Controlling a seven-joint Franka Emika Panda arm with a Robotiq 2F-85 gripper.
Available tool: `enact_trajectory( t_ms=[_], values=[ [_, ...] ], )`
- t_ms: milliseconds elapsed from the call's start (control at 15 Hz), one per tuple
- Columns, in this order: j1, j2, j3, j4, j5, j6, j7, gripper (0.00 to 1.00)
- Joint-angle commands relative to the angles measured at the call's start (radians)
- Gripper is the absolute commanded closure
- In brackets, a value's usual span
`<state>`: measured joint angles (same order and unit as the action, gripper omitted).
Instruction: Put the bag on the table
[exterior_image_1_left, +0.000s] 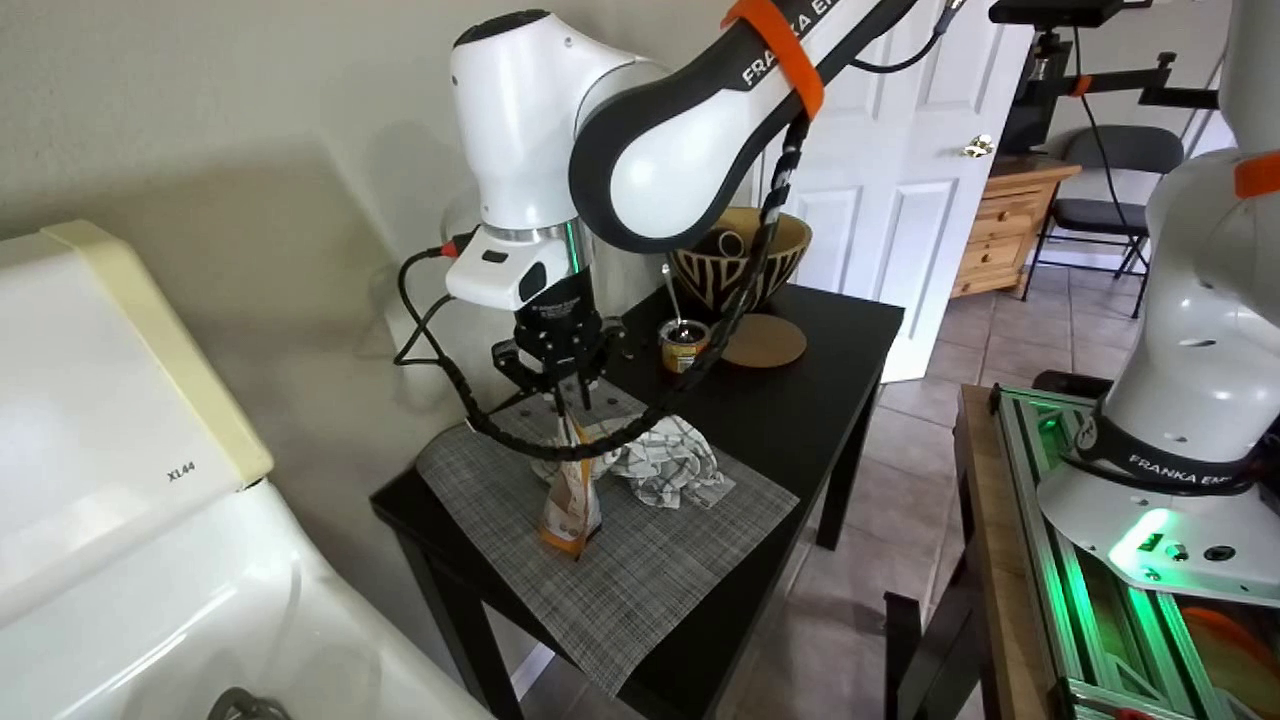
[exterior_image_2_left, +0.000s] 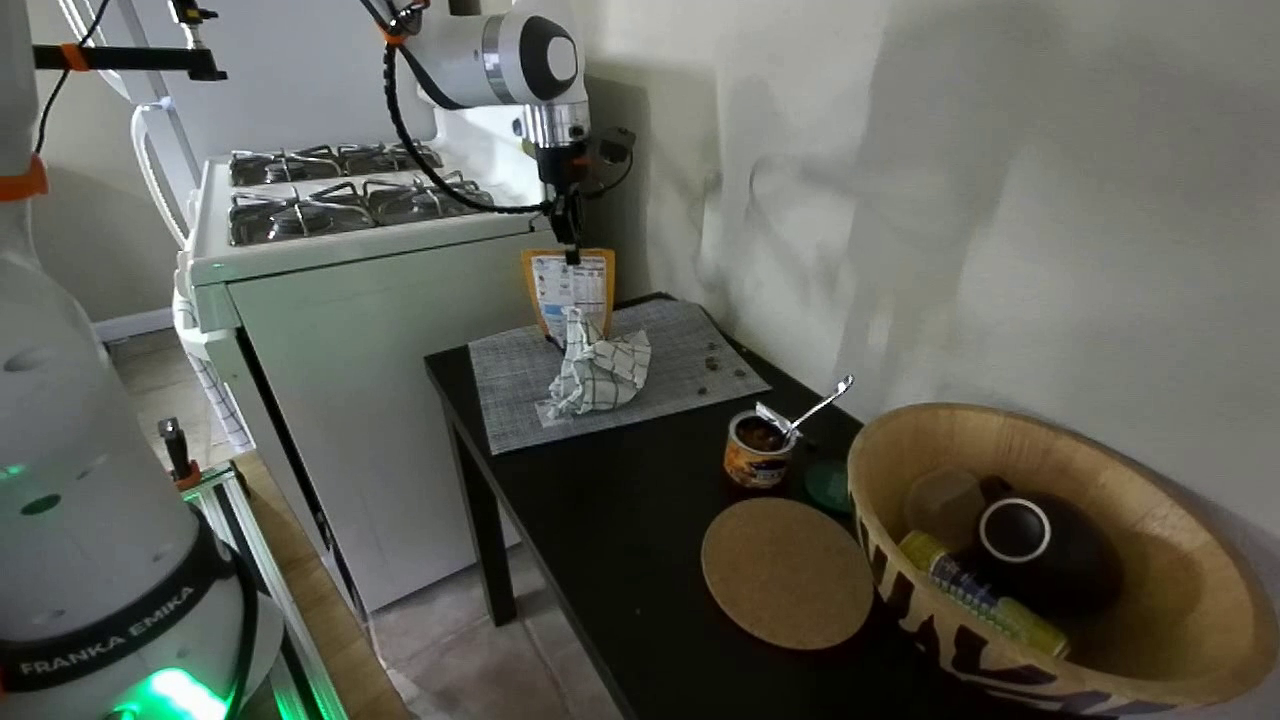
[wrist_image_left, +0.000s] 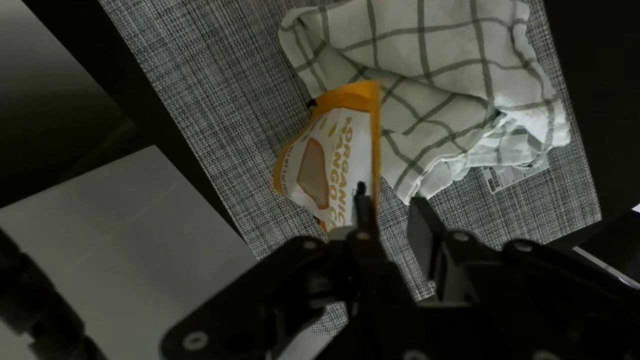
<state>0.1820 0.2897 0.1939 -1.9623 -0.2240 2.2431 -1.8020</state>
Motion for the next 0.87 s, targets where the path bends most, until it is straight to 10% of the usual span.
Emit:
enact_trajectory(
  t_ms=[0, 400, 733, 800],
  values=[
    [-0.013, -0.045, 0.016, 0.047, 0.036, -0.070, -0.002, 0.42],
    [-0.100, -0.305, -0.024, -0.005, 0.247, -0.197, -0.152, 0.00],
    [-0.159, -0.551, -0.151, -0.138, 0.191, -0.267, 0.016, 0.00],
    [-0.130, -0.432, -0.140, -0.027, 0.198, -0.268, -0.034, 0.00]
  ],
)
